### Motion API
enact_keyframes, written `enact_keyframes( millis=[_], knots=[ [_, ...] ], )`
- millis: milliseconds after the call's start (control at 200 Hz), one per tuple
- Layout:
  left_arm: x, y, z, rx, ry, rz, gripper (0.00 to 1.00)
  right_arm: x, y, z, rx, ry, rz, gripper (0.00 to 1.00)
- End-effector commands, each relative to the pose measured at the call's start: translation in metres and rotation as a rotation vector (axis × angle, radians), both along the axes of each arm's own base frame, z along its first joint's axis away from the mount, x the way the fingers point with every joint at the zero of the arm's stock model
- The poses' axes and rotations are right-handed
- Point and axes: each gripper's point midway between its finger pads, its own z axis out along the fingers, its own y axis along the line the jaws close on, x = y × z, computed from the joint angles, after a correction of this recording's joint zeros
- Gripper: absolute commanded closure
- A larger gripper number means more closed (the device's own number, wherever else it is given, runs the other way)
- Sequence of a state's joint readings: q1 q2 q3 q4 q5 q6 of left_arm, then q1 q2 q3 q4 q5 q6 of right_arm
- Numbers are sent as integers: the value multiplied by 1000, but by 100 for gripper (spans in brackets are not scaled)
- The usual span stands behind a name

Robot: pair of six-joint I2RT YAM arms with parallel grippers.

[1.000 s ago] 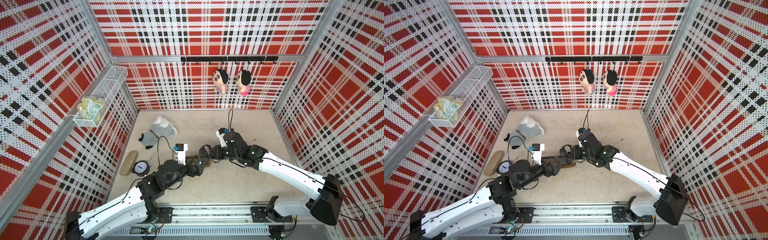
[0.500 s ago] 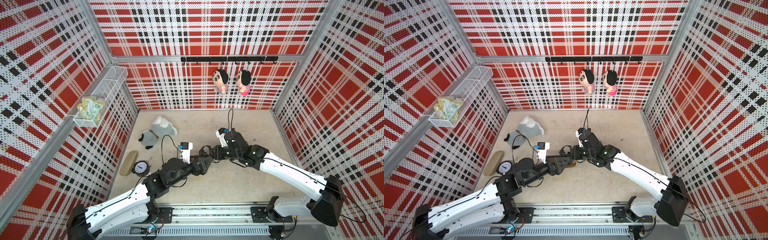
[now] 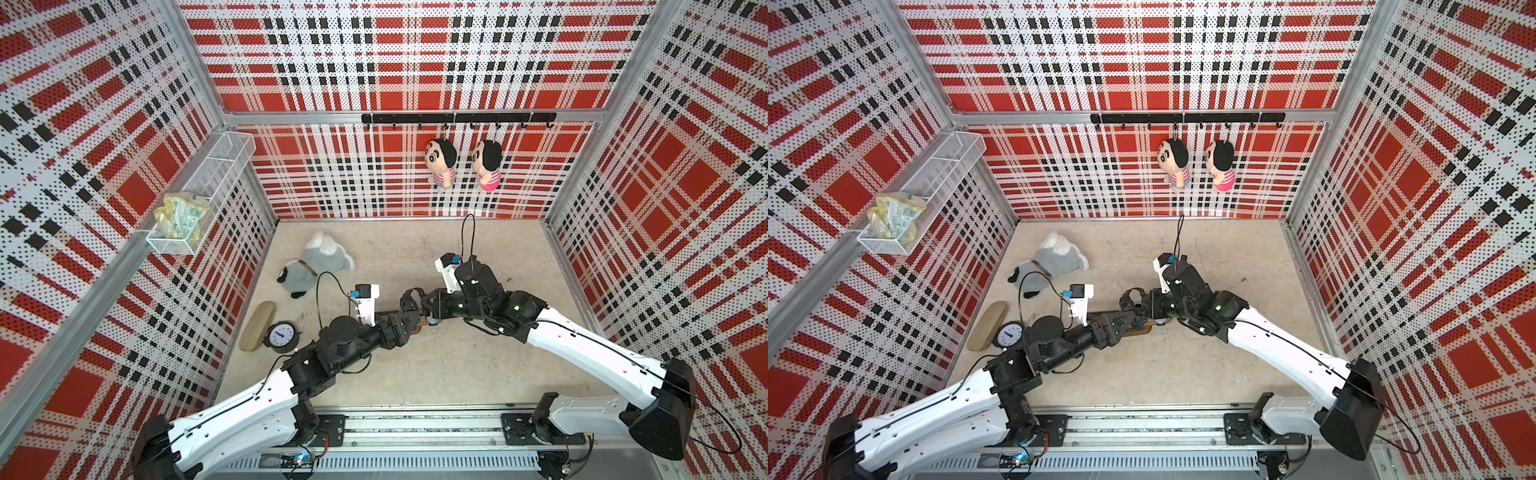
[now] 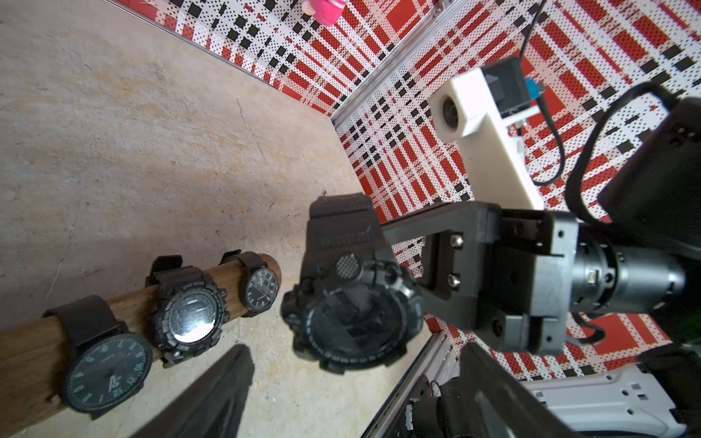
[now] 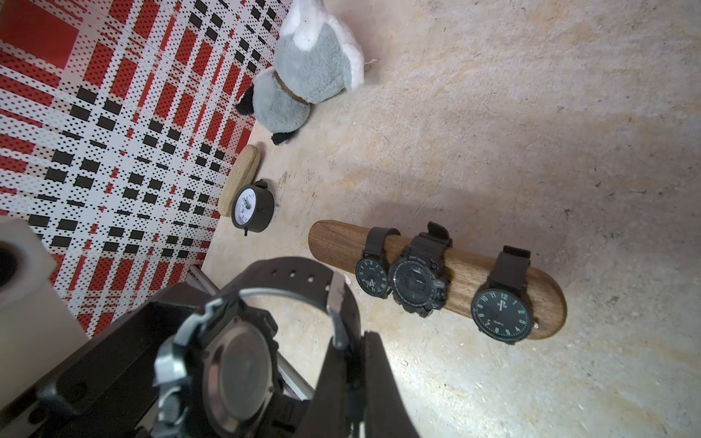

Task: Place watch on stand
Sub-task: Pick up the watch at the center of the board.

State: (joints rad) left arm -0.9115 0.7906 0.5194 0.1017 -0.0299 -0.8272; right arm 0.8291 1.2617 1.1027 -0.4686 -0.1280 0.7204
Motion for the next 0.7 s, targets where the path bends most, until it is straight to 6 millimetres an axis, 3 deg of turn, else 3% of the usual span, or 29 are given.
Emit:
enact_keyframes(
  millis=[0,210,696],
  knots=[
    [-2,1,14,-81,-19,-31,15,-3,6,26,54,-51,42,100],
    [-5,-1,22,-135,-24,-76,19,-7,8,30,52,-64,60,100],
    [-5,-15,10,-69,0,-106,23,-8,11,28,37,-63,72,100]
  ],
)
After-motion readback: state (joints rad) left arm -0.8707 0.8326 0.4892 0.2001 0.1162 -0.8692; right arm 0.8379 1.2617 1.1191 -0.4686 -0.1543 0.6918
